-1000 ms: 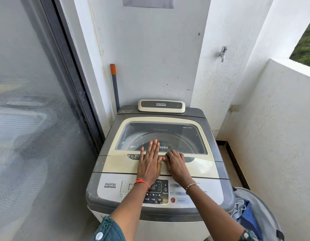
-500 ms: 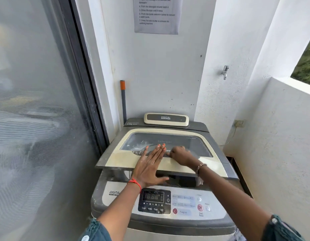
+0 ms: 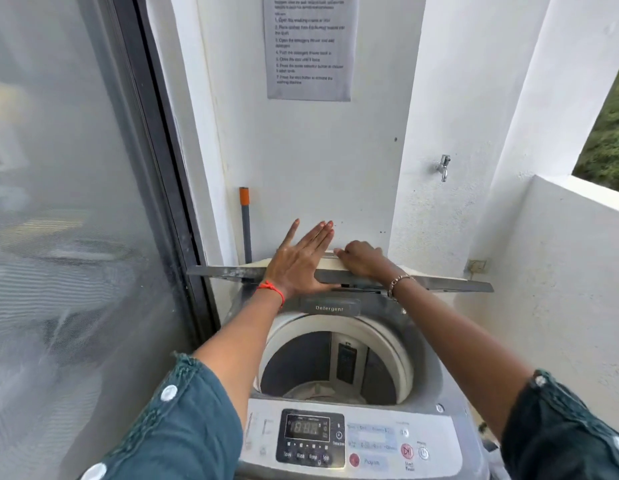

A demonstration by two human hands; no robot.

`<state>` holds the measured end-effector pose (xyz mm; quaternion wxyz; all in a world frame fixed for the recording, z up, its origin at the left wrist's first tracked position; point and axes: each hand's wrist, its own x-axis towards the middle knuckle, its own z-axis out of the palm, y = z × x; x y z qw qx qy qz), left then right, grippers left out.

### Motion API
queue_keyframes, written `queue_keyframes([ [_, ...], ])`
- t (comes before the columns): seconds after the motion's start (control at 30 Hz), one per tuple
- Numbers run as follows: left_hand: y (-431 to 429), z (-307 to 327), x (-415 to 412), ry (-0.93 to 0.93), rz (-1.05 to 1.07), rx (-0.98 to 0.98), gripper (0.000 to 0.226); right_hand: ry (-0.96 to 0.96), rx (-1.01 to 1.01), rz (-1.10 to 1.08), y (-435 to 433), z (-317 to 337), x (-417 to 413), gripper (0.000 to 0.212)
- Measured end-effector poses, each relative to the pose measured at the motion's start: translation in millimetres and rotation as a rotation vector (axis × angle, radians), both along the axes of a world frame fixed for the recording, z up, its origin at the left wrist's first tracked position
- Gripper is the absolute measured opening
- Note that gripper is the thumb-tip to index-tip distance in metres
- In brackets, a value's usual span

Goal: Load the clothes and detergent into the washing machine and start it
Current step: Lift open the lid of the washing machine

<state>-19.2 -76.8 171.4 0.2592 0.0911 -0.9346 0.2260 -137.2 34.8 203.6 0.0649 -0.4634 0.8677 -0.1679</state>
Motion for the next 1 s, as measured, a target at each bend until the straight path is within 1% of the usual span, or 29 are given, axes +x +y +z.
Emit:
queue_keyframes([
  [0.17,-15.5,25.8,-17.8,-0.003,0.005,0.012,0.103,0.415,-0.360,-0.077,0.5,-3.0,-8.0,0.047],
  [0.2,-18.8,29.7,-21.1,-0.006,0.004,0.016,0.103,0.479,-0.402,-0.085,-0.3,-6.3,-9.6,0.051],
  [0.27,-24.4,36.9,-27.7,-0.002,0.001,0.019,0.103,0.547,-0.440,-0.084,-3.7,-10.2,-13.1,0.061],
  [0.33,-29.5,44.1,-34.1,0.003,-0.004,0.019,0.100,0.562,-0.453,-0.094,-9.0,-7.7,-17.4,0.065],
  [0.6,-57.6,71.1,-66.1,0.004,-0.021,-0.022,0.099,0.570,-0.482,-0.164,-40.6,15.2,-46.4,0.070],
  [0.63,-62.0,74.2,-70.7,-0.004,-0.018,-0.032,0.099,0.563,-0.496,-0.174,-45.4,18.0,-50.4,0.069],
  [0.77,-77.9,86.1,-90.6,-0.009,0.017,-0.064,0.100,0.502,-0.524,-0.197,-64.3,30.3,-69.2,0.050],
  [0.87,-88.2,90.1,-104.9,0.000,0.093,-0.063,0.097,0.486,-0.541,-0.197,-77.0,37.1,-80.9,0.049],
  [0.93,-92.2,87.4,-112.8,0.063,0.159,-0.006,0.099,0.508,-0.525,-0.158,-82.5,38.3,-89.5,0.048],
  [1.0,-94.5,83.5,-120.3,0.151,0.218,0.063,0.105,0.523,-0.513,-0.109,-83.9,37.6,-97.3,0.046],
])
